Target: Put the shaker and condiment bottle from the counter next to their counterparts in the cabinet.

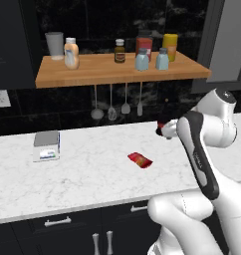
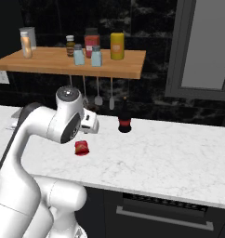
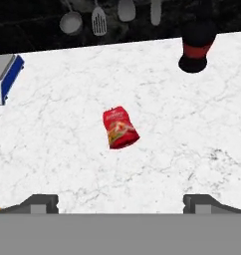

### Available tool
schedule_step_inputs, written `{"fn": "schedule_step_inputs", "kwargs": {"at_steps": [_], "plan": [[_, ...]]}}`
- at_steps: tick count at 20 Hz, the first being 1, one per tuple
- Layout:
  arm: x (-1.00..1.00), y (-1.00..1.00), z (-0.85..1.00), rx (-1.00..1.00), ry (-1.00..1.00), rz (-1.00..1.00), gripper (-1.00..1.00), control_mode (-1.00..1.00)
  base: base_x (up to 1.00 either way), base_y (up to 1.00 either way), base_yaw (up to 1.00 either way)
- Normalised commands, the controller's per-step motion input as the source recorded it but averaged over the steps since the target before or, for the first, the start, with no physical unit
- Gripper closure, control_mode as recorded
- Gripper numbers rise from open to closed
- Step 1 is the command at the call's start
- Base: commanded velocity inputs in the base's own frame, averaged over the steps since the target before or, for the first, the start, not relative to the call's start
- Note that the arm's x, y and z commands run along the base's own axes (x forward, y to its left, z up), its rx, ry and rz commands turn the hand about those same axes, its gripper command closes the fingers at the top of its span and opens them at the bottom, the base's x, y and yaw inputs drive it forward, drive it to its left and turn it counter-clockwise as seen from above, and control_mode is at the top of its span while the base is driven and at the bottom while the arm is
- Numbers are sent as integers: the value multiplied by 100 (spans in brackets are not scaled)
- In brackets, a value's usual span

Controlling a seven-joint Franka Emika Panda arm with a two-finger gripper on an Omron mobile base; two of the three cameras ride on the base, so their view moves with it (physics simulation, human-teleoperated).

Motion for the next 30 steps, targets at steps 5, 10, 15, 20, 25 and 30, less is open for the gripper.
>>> {"fn": "schedule_step_inputs", "kwargs": {"at_steps": [5, 10, 15, 20, 25, 30], "plan": [[0, 8, 1, -22, 19, 27, -100, -100, 0, 0, 0], [0, 2, 3, -4, 11, 24, -100, -100, 0, 0, 0], [0, 12, -24, -8, -8, 16, -100, -100, 0, 0, 0], [3, 12, -35, -10, -23, 13, -100, -100, 0, 0, 0], [0, 8, -24, -7, -25, 4, -100, -100, 0, 0, 0], [10, 14, -17, -1, -8, 0, -100, -100, 0, 0, 0]]}}
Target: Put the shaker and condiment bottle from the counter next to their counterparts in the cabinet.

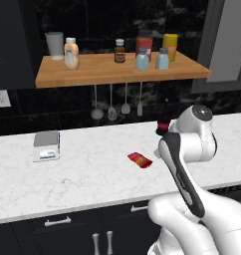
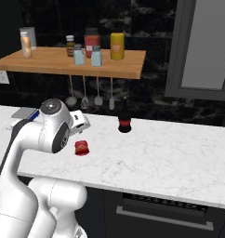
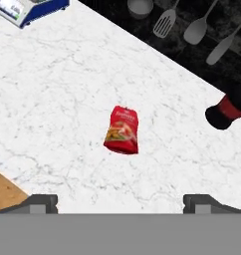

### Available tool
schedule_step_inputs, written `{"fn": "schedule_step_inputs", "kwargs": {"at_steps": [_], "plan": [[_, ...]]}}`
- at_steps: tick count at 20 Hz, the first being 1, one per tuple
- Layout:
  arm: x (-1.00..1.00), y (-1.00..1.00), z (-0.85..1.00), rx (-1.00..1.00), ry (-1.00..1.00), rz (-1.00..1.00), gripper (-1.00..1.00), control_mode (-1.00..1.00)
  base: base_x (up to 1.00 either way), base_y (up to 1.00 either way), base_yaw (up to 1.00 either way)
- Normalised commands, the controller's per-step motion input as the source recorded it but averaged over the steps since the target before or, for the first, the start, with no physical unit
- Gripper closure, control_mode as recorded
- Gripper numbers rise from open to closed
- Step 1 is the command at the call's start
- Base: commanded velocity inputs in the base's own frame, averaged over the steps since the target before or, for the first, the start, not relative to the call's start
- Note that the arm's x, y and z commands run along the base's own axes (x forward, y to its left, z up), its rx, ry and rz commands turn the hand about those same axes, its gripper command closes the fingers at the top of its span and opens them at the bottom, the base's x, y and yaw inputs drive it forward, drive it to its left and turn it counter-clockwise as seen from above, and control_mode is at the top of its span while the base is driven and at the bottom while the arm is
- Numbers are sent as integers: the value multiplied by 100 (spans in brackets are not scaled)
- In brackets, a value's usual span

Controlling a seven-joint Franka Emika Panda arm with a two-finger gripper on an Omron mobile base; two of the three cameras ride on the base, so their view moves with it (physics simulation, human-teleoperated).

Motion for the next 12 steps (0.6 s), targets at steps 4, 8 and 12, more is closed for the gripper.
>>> {"fn": "schedule_step_inputs", "kwargs": {"at_steps": [4, 8, 12], "plan": [[20, 17, -13, 0, 0, 0, -100, -100, 0, 0, 0], [33, 17, -10, 0, 2, 0, -100, -100, 0, 0, 0], [36, 6, -2, 0, 14, 0, -100, -100, 0, 0, 0]]}}
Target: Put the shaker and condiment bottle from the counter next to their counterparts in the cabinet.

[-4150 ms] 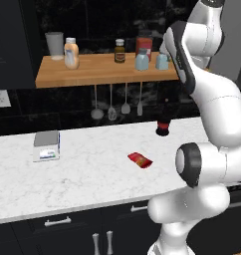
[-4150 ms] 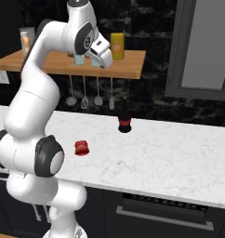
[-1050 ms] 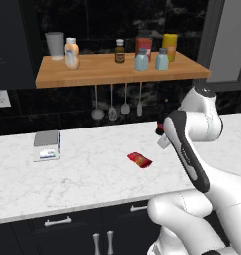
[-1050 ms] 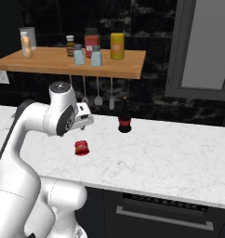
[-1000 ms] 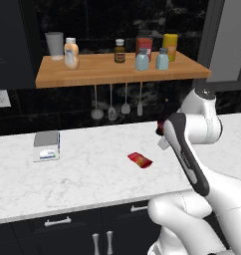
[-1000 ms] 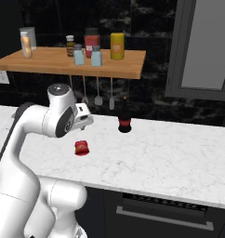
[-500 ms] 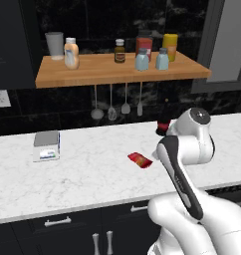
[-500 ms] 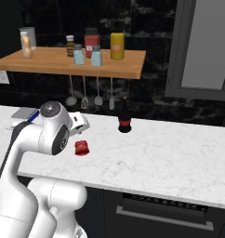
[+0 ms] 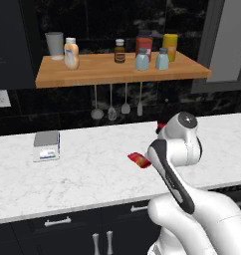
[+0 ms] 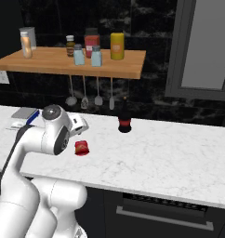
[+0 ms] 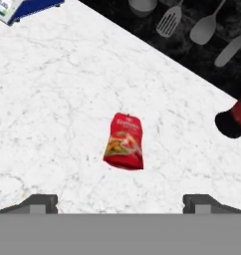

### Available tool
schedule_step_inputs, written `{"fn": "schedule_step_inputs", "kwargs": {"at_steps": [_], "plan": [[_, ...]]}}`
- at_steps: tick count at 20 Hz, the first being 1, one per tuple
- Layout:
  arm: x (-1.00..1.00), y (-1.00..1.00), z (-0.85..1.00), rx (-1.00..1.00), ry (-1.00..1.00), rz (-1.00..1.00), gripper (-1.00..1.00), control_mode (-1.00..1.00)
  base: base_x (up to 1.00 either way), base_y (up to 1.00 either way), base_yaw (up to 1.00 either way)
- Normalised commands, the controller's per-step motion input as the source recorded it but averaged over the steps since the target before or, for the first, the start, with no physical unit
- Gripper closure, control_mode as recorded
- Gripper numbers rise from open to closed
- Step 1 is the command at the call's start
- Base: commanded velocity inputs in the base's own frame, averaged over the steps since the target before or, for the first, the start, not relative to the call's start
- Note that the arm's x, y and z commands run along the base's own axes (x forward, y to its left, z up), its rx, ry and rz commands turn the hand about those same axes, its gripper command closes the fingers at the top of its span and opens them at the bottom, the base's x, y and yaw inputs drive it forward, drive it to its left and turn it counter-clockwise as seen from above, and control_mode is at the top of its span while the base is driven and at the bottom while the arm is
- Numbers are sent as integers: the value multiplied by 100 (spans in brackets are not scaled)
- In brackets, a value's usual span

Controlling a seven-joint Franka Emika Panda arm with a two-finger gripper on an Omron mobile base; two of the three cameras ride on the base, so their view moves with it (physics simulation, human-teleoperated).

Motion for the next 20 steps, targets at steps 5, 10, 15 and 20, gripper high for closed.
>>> {"fn": "schedule_step_inputs", "kwargs": {"at_steps": [5, 10, 15, 20], "plan": [[14, 0, -1, 0, 30, -2, -100, -100, 0, 0, 0], [10, 0, 0, 2, 33, -3, -100, -100, 0, 0, 0], [9, 0, 0, 1, 11, 0, -100, -100, 0, 0, 0], [17, 0, 0, 0, -5, 0, -100, -100, 0, 0, 0]]}}
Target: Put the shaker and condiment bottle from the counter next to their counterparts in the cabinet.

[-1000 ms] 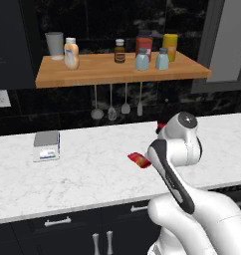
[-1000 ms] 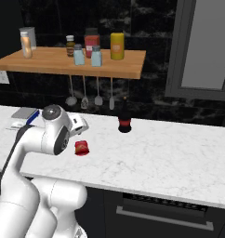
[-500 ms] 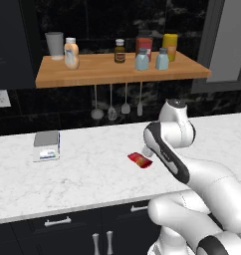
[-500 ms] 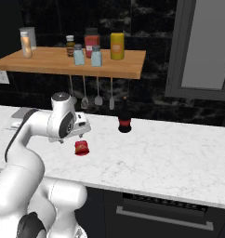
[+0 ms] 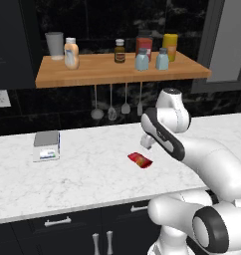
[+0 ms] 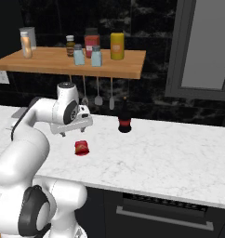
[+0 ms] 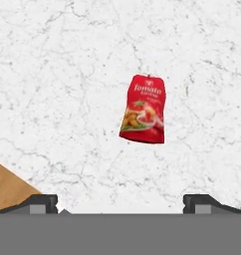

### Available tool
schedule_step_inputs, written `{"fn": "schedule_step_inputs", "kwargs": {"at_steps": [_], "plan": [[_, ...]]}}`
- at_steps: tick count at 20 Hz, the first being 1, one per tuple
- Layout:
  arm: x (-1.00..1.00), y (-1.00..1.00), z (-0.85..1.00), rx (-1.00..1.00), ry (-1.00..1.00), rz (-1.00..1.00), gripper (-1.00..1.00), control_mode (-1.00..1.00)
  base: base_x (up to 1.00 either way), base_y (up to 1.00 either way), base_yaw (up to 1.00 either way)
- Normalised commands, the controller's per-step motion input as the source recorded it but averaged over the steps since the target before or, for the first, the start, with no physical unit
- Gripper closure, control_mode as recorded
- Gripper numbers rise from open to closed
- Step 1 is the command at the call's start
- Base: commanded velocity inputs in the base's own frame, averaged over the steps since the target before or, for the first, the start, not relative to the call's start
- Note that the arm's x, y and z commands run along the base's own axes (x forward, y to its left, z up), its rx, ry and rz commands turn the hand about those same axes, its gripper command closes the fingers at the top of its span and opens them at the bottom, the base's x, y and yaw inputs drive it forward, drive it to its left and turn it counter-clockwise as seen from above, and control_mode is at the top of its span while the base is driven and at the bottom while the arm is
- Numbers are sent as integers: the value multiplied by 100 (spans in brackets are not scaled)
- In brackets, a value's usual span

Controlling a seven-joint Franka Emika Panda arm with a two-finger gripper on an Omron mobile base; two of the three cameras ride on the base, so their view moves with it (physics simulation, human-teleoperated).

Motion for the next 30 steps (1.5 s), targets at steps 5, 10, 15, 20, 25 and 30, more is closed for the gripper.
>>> {"fn": "schedule_step_inputs", "kwargs": {"at_steps": [5, 10, 15, 20, 25, 30], "plan": [[15, 0, 0, 0, -8, 0, -100, -100, 0, 0, 0], [13, 0, -4, 0, -9, 0, -100, -100, 0, 0, 0], [23, 0, -10, 0, -12, 0, -100, -100, 0, 0, 0], [25, 0, -13, 0, -9, 0, -100, -100, 0, 0, 0], [2, 0, -17, 0, 0, 0, -100, -100, 0, 0, 0], [0, 0, -15, 0, 0, 0, -100, -100, 0, 0, 0]]}}
